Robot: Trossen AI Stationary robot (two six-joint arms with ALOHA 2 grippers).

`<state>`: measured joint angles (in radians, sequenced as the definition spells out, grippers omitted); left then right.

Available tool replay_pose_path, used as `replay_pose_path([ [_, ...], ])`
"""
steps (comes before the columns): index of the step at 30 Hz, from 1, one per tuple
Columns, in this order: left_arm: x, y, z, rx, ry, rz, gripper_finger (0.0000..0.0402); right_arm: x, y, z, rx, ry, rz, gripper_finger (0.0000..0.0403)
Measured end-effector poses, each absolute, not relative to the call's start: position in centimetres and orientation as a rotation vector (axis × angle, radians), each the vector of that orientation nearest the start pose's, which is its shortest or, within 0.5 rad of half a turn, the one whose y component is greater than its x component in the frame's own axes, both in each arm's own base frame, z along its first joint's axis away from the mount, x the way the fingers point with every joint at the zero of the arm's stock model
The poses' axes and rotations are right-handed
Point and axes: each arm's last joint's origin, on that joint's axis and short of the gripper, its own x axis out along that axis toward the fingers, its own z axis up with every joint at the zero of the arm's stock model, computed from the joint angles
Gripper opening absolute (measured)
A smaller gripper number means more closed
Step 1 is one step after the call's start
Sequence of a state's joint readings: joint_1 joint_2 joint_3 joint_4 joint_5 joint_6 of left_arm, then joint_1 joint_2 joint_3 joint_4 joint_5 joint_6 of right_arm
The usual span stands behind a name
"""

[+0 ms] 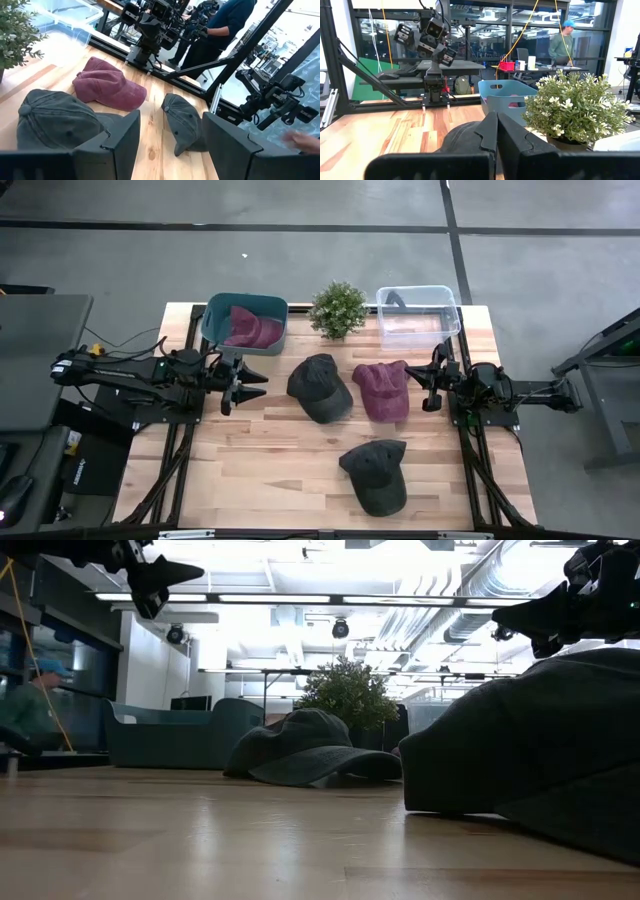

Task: Pick & Place hat
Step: Put the dark red cap into the blue bin

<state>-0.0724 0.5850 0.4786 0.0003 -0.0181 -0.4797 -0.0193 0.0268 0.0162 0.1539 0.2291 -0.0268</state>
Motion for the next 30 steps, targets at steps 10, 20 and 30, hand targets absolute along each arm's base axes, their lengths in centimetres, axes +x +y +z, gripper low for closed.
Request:
replay_pose_path([
  [10,14.57,-1.01,27.24,-0.475,0.120,-0.027,0.0206,9.65,-0.84,18.17,-0.011,-0.140,-0.249,0.0000],
  [20,14.57,-1.01,27.24,-0.476,0.120,-0.027,0.0206,9.64,-0.88,18.17,0.037,-0.146,-0.261,0.0000],
  [30,14.57,-1.00,27.24,-0.476,0.120,-0.027,0.0206,9.64,-0.92,18.14,0.218,-0.167,-0.259,0.0000],
])
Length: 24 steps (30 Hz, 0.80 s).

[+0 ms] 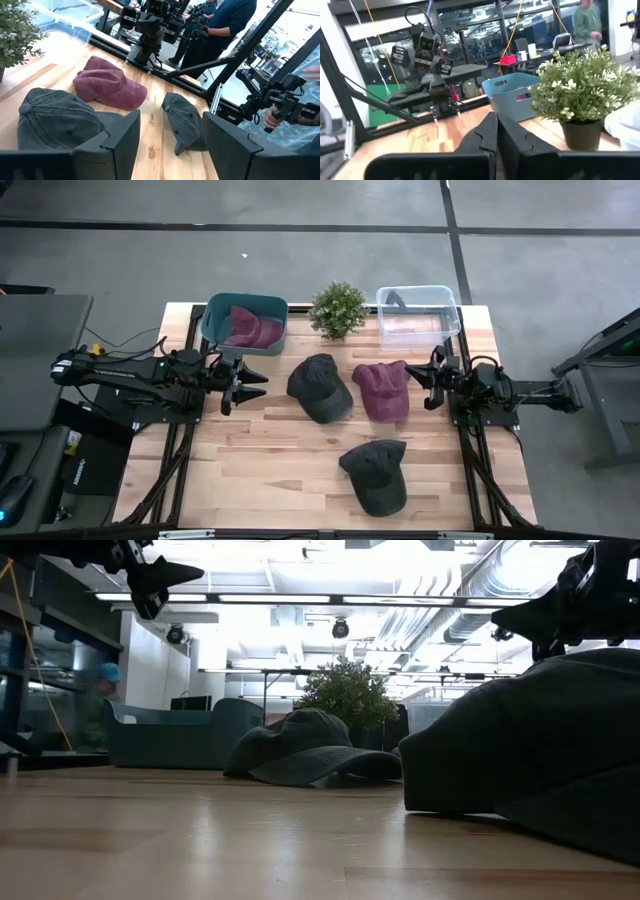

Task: Pick & Place hat
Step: Put the dark red cap into the blue bin

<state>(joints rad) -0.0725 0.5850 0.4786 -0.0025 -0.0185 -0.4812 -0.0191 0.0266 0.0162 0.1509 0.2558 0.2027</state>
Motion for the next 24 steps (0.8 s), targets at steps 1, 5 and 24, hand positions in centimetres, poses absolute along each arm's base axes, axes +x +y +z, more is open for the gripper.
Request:
replay_pose_path([
  [1,14.6,-1.0,27.2,-0.476,0.120,-0.027,0.0206,9.6,-0.9,18.1,0.218,-0.167,-0.259,0.0000],
  [5,14.6,-1.0,27.2,-0.475,0.120,-0.027,0.0206,9.7,-0.8,18.2,0.221,-0.168,-0.231,0.0000],
  [24,14.6,-1.0,27.3,-0.475,0.119,-0.027,0.0206,8.3,-1.0,22.2,0.258,0.124,-0.350,0.0056],
])
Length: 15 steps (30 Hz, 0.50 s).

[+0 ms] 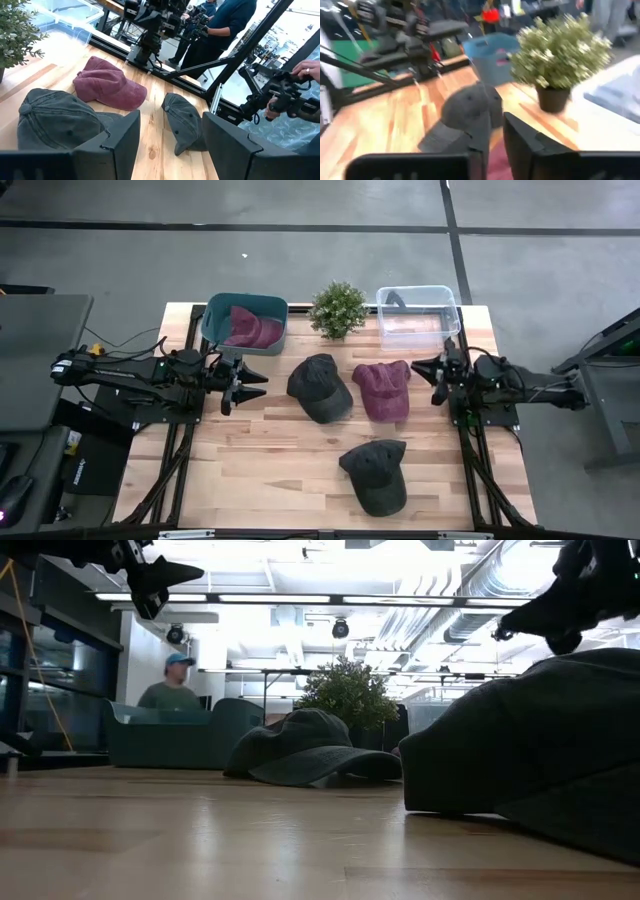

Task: Pick & Place hat
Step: Put the dark red cap into the blue bin

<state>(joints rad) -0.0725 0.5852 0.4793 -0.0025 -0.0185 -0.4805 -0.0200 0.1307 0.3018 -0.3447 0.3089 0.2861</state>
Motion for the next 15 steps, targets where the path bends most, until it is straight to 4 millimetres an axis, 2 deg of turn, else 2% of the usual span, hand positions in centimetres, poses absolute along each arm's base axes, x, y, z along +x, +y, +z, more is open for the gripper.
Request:
replay_pose_path([
  [4,14.6,-1.0,27.3,-0.475,0.119,-0.027,0.0206,8.6,-1.0,23.8,0.326,0.186,-0.360,0.0103],
  [9,14.6,-1.0,27.3,-0.475,0.119,-0.027,0.0206,9.7,-0.7,24.6,0.396,0.301,-0.281,0.0152],
  [15,14.6,-1.0,27.3,-0.475,0.119,-0.027,0.0206,10.7,-0.8,24.6,0.651,0.382,-0.355,0.0190],
])
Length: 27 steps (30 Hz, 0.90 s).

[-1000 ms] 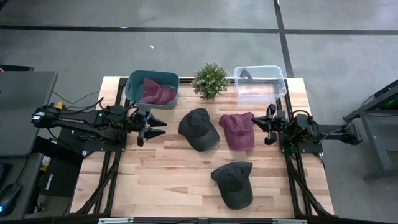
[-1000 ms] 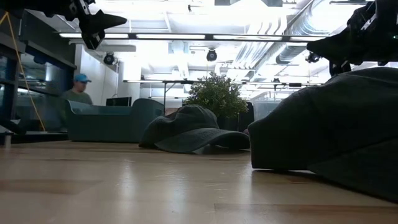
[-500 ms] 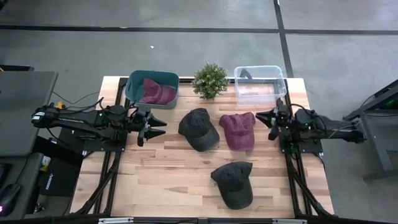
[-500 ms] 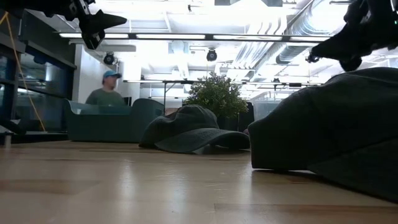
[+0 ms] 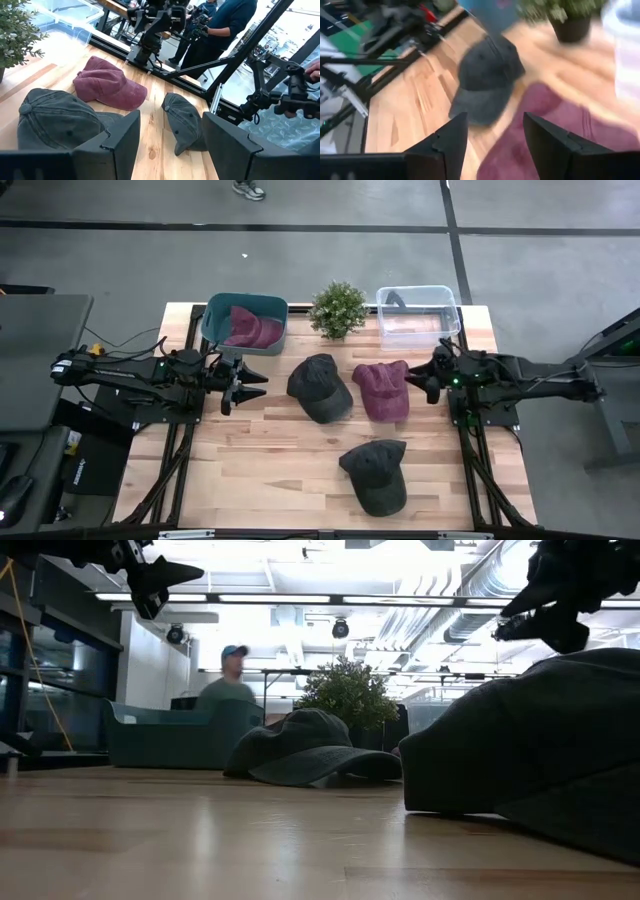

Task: Pick & Place hat
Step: Put the dark red cap into the blue bin

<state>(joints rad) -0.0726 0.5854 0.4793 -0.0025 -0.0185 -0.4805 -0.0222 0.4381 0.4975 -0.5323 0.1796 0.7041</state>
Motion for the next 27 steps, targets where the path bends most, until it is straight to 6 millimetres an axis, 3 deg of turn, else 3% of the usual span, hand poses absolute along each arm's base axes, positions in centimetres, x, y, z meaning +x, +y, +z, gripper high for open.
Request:
replay_pose_path([
  [12,14.6,-1.0,27.3,-0.475,0.119,-0.027,0.0206,12.1,-1.0,22.2,0.849,0.567,-0.601,0.0213],
  [27,14.6,-1.0,27.3,-0.475,0.119,-0.027,0.0206,13.6,-2.4,20.5,0.984,0.631,-0.806,0.0214],
])
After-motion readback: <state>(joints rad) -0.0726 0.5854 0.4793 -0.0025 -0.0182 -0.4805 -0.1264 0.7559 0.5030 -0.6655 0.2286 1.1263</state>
